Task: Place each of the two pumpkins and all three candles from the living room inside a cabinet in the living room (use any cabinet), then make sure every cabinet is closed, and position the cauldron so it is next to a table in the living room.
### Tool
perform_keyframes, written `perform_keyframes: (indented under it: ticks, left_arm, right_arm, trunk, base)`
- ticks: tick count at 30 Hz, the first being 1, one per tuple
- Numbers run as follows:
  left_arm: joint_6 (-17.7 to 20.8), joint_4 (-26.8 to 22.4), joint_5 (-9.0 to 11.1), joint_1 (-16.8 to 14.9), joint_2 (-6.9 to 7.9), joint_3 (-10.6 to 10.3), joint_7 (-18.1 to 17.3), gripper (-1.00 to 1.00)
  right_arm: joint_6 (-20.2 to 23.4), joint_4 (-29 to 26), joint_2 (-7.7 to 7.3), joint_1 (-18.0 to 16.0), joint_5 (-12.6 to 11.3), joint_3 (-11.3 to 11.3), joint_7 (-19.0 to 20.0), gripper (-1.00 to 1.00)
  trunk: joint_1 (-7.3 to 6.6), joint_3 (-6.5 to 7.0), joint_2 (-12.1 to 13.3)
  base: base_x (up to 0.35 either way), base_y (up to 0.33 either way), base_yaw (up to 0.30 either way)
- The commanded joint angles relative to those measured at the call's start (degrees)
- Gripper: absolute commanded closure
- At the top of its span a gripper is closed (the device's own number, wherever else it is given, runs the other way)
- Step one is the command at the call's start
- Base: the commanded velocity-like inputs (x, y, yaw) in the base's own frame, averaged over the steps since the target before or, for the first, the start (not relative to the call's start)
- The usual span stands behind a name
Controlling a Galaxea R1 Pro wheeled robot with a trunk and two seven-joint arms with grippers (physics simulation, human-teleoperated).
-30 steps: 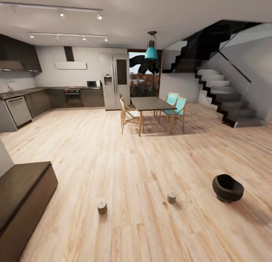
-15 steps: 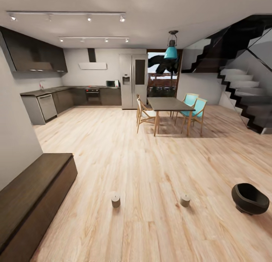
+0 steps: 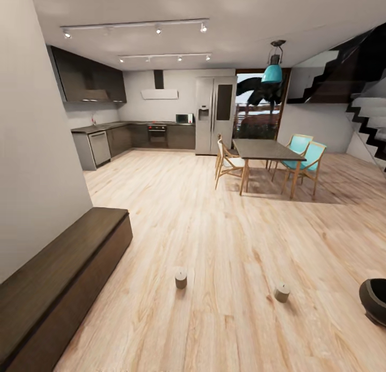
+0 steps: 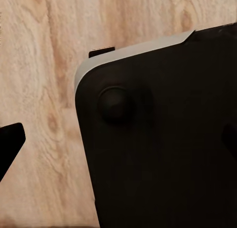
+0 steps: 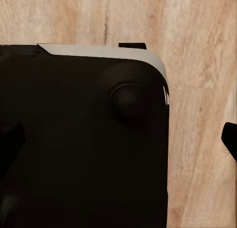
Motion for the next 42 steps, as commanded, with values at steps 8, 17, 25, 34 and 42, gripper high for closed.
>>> perform_keyframes:
  ticks: [8,17,25,34,42]
  left_arm:
    - [-0.1,-0.1,-0.3,0.0,0.02,-0.2,0.0,-1.0]
    - [-0.1,-0.1,-0.2,0.0,0.04,-0.3,0.0,-1.0]
    - [0.0,0.0,0.0,0.0,0.0,-0.2,0.0,-1.0]
    - [0.1,0.0,0.6,0.0,0.04,0.4,-0.1,-1.0]
    - [0.1,0.0,0.7,0.0,0.04,0.4,-0.1,-1.0]
  right_arm:
    - [-0.2,0.0,0.01,0.0,0.0,0.0,0.0,-1.0]
    - [-0.2,0.0,0.01,0.0,0.0,0.0,0.0,-1.0]
    - [-0.2,0.0,0.01,0.0,0.0,0.0,0.0,-1.0]
    - [-0.2,0.0,0.01,0.0,0.0,-0.1,0.0,-1.0]
    - [-0.2,0.0,0.01,0.0,0.0,0.0,0.0,-1.0]
  trunk:
    - [0.0,-0.04,0.0]
    - [0.0,-0.04,0.0]
    - [0.0,-0.04,0.0]
    - [0.0,-0.04,0.0]
    - [0.0,-0.04,0.0]
  base:
    - [0.0,0.0,0.294]
    - [0.0,0.0,0.294]
    - [0.0,0.0,0.294]
    - [0.0,0.0,0.294]
    - [0.0,0.0,0.294]
